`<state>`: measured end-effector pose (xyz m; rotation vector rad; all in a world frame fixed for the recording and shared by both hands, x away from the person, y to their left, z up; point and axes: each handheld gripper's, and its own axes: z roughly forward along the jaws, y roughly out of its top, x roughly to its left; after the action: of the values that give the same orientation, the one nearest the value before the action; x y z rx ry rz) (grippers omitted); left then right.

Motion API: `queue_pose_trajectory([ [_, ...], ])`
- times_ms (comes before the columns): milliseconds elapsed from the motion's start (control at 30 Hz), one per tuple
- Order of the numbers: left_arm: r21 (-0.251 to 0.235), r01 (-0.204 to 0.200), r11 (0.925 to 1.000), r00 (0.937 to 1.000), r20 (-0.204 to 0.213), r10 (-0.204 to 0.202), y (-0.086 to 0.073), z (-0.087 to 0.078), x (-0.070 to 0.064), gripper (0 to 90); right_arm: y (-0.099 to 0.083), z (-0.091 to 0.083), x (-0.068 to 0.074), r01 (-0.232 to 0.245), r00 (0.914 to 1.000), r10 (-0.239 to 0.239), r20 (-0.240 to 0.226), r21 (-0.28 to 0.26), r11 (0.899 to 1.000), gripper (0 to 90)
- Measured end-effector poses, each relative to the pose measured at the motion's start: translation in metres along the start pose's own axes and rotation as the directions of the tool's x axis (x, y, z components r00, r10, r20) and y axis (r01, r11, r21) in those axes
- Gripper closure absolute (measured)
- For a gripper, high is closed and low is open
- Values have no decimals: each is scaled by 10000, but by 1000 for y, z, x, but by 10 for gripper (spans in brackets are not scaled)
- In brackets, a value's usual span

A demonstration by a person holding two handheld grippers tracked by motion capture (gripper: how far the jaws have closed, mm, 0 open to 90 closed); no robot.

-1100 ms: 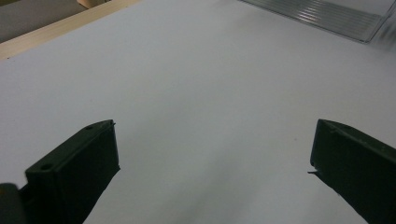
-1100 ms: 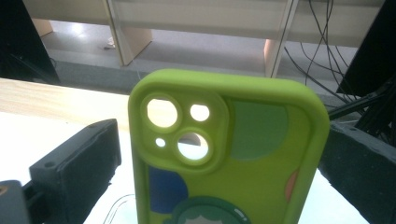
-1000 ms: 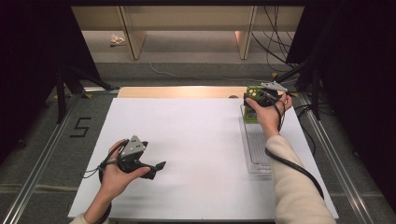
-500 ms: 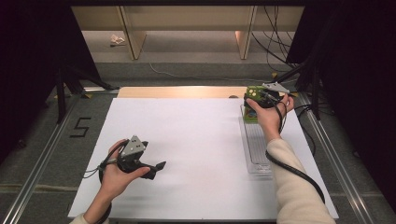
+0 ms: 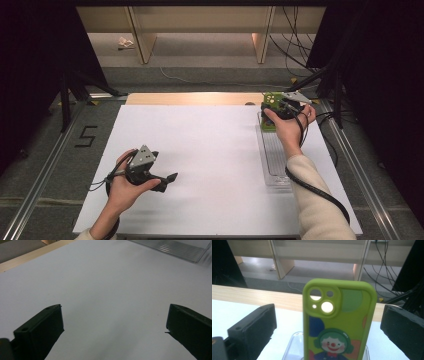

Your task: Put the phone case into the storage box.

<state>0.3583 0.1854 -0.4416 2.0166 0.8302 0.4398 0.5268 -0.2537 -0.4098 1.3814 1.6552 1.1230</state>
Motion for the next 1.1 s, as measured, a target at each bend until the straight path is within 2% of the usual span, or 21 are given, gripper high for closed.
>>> queue_pose_trajectory([
  [300, -24, 4, 10000, 10000, -6, -4, 1, -1, 0, 8, 1, -16, 3, 177, 9997, -179, -181, -79, 9998, 21],
  [867, -14, 13, 10000, 10000, -36, -13, 0, -1, 0, 8, -15, -54, 9, 654, 9936, -683, -896, -348, 9973, 40],
  [1100, -4, 18, 10000, 10000, -21, -18, 0, 0, 0, 8, -23, -67, 13, 687, 9909, -736, -1129, -464, 9966, 45],
])
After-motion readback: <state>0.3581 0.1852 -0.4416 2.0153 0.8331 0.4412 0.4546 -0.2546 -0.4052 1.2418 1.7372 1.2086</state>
